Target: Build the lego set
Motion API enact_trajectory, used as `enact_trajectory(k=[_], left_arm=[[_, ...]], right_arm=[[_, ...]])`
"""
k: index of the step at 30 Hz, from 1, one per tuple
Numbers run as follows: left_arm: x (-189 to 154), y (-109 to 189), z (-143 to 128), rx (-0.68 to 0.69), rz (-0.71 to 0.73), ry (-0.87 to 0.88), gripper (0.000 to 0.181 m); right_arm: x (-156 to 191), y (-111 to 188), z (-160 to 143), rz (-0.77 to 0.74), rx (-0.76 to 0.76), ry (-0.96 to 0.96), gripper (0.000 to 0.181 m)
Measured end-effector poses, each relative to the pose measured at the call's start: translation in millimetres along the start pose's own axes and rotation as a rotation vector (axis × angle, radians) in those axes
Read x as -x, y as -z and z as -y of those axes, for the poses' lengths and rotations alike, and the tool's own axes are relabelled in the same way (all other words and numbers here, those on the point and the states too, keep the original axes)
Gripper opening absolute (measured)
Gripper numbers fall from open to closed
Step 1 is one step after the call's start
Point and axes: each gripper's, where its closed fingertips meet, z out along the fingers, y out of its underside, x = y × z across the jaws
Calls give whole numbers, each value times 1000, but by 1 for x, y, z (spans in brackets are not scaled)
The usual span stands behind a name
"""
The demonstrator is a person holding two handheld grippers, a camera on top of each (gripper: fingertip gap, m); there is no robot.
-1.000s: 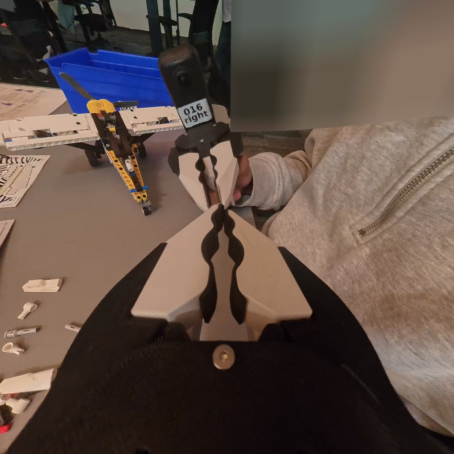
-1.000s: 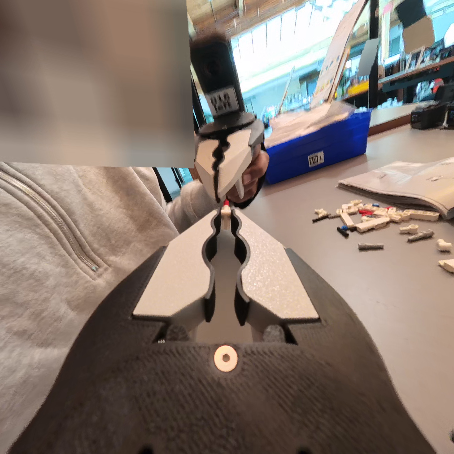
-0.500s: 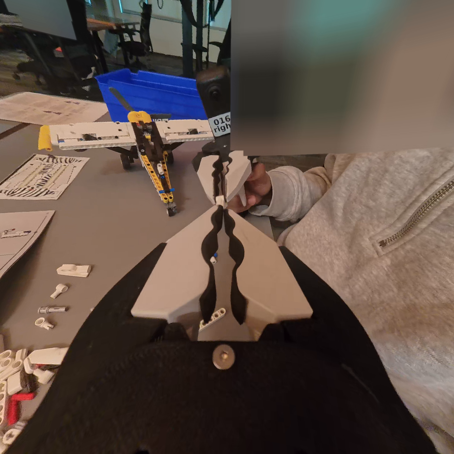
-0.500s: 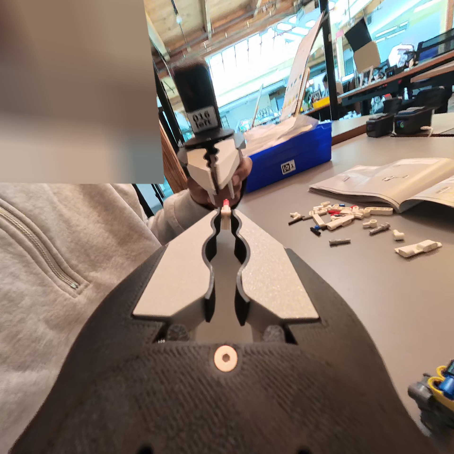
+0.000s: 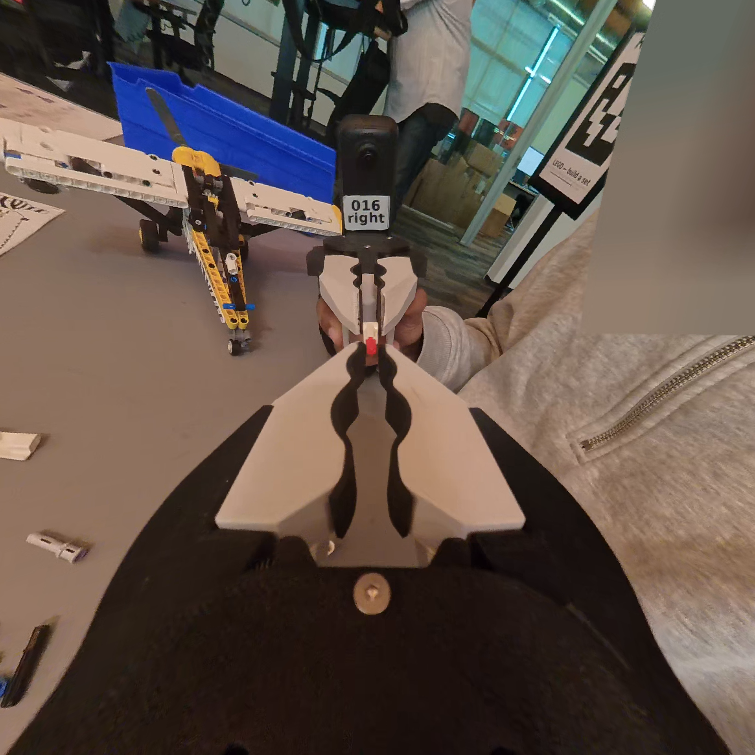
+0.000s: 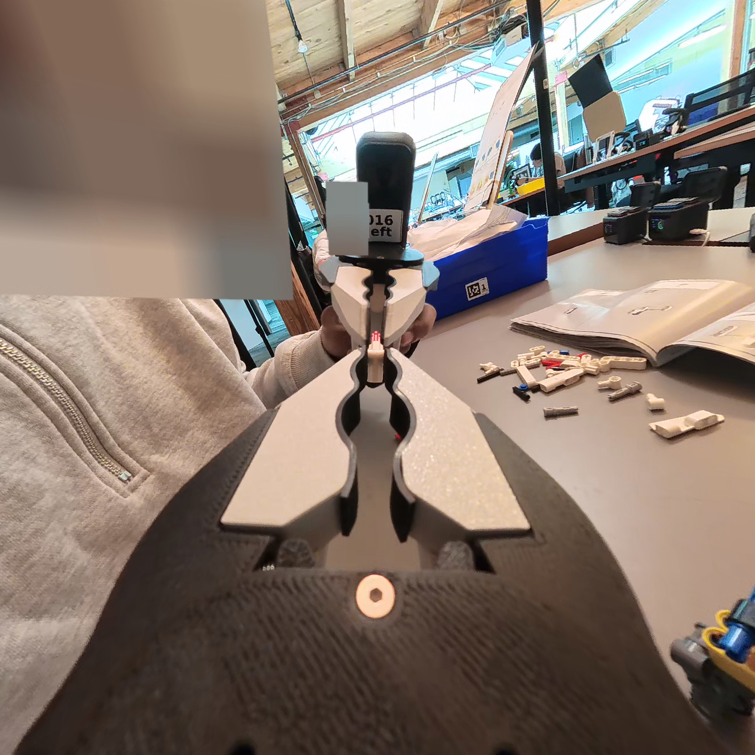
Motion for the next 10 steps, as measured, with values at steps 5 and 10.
enact_trajectory(k=[5, 10], left_arm=[[1, 0, 0, -8, -12, 23, 3], [4, -3, 8, -88, -5, 30, 3]], right_arm=[[0, 0, 0, -5, -1, 5, 6], [-3, 4, 7, -27, -40, 7, 6]])
